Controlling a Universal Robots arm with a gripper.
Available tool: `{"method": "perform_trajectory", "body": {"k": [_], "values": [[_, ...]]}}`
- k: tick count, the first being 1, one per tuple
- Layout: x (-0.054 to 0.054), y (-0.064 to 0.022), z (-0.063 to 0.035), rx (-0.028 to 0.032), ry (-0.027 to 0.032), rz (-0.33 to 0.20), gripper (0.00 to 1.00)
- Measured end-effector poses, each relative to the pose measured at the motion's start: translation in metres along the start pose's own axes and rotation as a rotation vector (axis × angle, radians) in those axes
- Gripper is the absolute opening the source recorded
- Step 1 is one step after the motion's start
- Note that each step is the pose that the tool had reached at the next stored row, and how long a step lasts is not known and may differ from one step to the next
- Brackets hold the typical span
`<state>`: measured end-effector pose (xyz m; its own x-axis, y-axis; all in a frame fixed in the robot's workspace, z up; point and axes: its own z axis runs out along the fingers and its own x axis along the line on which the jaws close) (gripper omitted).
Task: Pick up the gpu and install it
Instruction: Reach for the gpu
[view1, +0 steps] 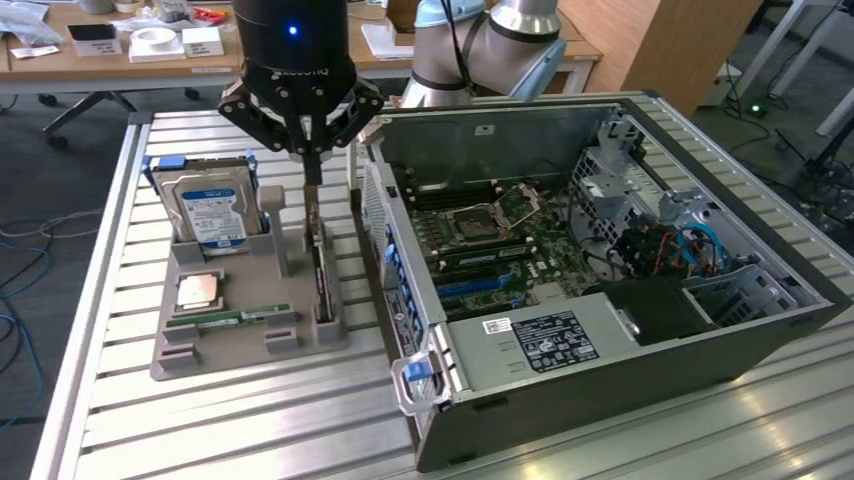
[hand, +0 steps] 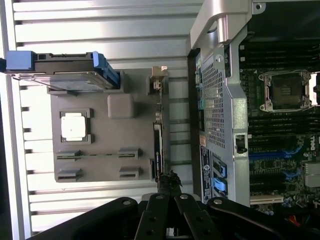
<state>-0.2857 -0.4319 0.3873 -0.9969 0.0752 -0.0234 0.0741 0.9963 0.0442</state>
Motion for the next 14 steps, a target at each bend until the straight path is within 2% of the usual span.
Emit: {"method": "perform_trajectory", "body": {"k": [14], "values": [[0.0001,-0.0002,0.0047,0.0,0.0,0.0,0.11]]}}
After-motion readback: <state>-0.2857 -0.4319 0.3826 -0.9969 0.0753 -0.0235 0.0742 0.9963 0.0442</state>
